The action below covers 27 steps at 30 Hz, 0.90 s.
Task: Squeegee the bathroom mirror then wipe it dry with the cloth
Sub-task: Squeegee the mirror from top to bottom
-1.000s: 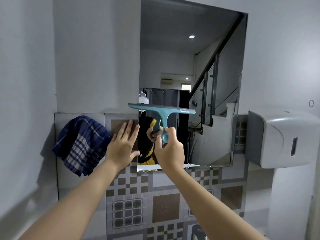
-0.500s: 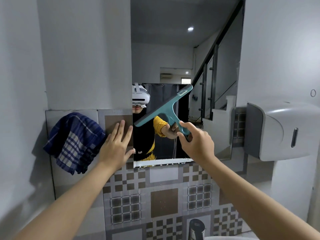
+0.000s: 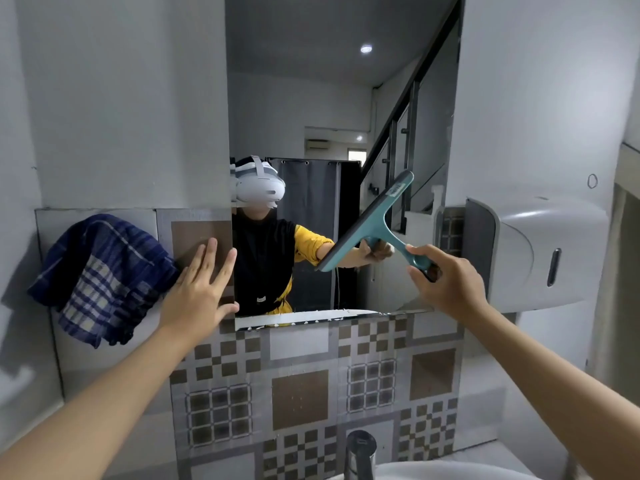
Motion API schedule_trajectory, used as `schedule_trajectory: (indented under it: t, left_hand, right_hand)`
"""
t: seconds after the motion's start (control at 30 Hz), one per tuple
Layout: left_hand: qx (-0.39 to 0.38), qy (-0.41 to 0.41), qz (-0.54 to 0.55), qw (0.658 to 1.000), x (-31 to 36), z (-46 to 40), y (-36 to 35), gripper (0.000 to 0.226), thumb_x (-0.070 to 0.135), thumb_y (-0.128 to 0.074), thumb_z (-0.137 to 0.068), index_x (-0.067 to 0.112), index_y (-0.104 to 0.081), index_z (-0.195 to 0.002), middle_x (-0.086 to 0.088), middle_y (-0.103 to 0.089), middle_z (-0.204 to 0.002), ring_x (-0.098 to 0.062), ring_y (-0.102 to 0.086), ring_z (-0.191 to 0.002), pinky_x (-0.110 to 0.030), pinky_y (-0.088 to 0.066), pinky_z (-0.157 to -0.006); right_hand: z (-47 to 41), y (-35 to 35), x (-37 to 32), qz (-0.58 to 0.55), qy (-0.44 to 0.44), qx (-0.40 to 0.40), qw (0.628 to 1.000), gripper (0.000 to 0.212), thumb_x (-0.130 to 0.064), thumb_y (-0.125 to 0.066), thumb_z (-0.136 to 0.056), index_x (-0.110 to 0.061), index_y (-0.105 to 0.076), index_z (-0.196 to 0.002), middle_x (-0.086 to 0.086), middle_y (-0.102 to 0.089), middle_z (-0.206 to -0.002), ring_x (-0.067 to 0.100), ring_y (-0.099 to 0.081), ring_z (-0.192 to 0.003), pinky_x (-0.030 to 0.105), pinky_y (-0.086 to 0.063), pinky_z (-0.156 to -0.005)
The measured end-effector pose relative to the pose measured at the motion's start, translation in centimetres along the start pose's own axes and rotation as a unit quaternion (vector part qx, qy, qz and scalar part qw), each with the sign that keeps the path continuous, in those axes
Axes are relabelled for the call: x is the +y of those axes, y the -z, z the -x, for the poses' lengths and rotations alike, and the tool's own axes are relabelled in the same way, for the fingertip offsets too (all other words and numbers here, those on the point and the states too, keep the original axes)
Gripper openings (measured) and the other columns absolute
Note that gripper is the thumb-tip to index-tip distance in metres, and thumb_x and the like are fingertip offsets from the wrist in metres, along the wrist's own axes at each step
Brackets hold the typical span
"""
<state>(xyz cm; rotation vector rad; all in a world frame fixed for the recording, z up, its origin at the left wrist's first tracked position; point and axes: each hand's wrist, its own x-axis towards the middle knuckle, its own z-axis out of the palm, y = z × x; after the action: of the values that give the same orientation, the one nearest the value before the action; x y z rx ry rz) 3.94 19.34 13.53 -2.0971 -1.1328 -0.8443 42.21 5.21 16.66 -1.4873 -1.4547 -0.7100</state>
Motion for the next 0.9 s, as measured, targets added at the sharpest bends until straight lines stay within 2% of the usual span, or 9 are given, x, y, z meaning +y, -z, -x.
schedule_trajectory:
  t: [0.27, 0.4, 0.53, 0.63, 0.7, 0.77, 0.9]
  left_hand:
    - [-0.006, 0.004, -0.006, 1.000, 0.4, -0.1, 0.0, 0.106, 0.040, -0.078, -0.065, 0.013, -0.016, -0.147, -0.026, -0.014, -0.152, -0.041, -0.021, -0.138, -0.055, -0.040, -0.099]
    - [-0.009, 0.003, -0.007, 1.000, 0.4, -0.1, 0.1, 0.105, 0.039, -0.078, -0.066, 0.012, -0.016, -0.147, -0.027, -0.014, -0.151, -0.042, -0.020, -0.138, -0.056, -0.039, -0.099]
    - [-0.014, 0.001, -0.015, 1.000, 0.5, -0.2, 0.0, 0.105, 0.036, -0.080, -0.065, 0.008, -0.019, -0.146, -0.030, -0.016, -0.150, -0.045, -0.022, -0.136, -0.057, -0.039, -0.099]
    - [-0.017, 0.005, -0.009, 1.000, 0.7, -0.3, 0.0, 0.104, 0.035, -0.079, -0.067, 0.009, -0.016, -0.146, -0.029, -0.011, -0.151, -0.044, -0.018, -0.138, -0.057, -0.037, -0.102]
    - [-0.019, 0.009, -0.006, 1.000, 0.8, -0.3, 0.0, 0.103, 0.035, -0.077, -0.069, 0.009, -0.014, -0.147, -0.029, -0.008, -0.152, -0.043, -0.014, -0.139, -0.057, -0.035, -0.103]
    - [-0.021, 0.010, -0.005, 1.000, 0.9, -0.3, -0.1, 0.103, 0.035, -0.076, -0.070, 0.009, -0.013, -0.147, -0.029, -0.006, -0.152, -0.043, -0.012, -0.139, -0.056, -0.034, -0.104]
    - [-0.027, 0.016, -0.006, 0.999, 0.9, -0.2, 0.0, 0.102, 0.036, -0.075, -0.072, 0.010, -0.010, -0.147, -0.027, -0.002, -0.153, -0.042, -0.009, -0.140, -0.055, -0.032, -0.107]
  right_hand:
    - [2.0, -0.3, 1.7, -0.023, -0.048, -0.011, 0.999, 0.031, -0.029, -0.070, -0.084, -0.029, -0.065, -0.114, 0.000, -0.066, -0.071, 0.024, -0.057, -0.054, 0.035, -0.051, -0.048]
    - [3.7, -0.9, 2.1, -0.046, -0.088, -0.006, 0.995, 0.031, -0.027, -0.072, -0.083, -0.024, -0.065, -0.113, -0.001, -0.066, -0.076, 0.024, -0.058, -0.058, 0.033, -0.051, -0.051]
    - [5.6, -1.6, 1.8, -0.106, -0.144, -0.013, 0.984, 0.031, -0.025, -0.072, -0.083, -0.025, -0.063, -0.113, 0.001, -0.068, -0.091, 0.020, -0.062, -0.066, 0.035, -0.056, -0.057]
    - [6.7, -2.3, 0.3, -0.155, -0.195, -0.003, 0.969, 0.026, -0.023, -0.071, -0.084, -0.023, -0.064, -0.109, 0.000, -0.067, -0.095, 0.011, -0.059, -0.069, 0.028, -0.051, -0.059]
    - [7.3, -2.7, -0.8, -0.187, -0.233, 0.002, 0.954, 0.022, -0.023, -0.070, -0.086, -0.022, -0.064, -0.107, 0.001, -0.067, -0.096, 0.013, -0.058, -0.069, 0.024, -0.048, -0.056]
    - [7.8, -3.2, -1.8, -0.222, -0.265, 0.007, 0.938, 0.019, -0.023, -0.069, -0.086, -0.023, -0.063, -0.104, 0.005, -0.068, -0.096, 0.018, -0.057, -0.063, 0.026, -0.047, -0.052]
    - [8.5, -3.7, -4.0, -0.268, -0.326, 0.014, 0.906, 0.015, -0.023, -0.066, -0.087, -0.026, -0.058, -0.100, 0.010, -0.067, -0.094, 0.014, -0.054, -0.057, 0.018, -0.040, -0.045]
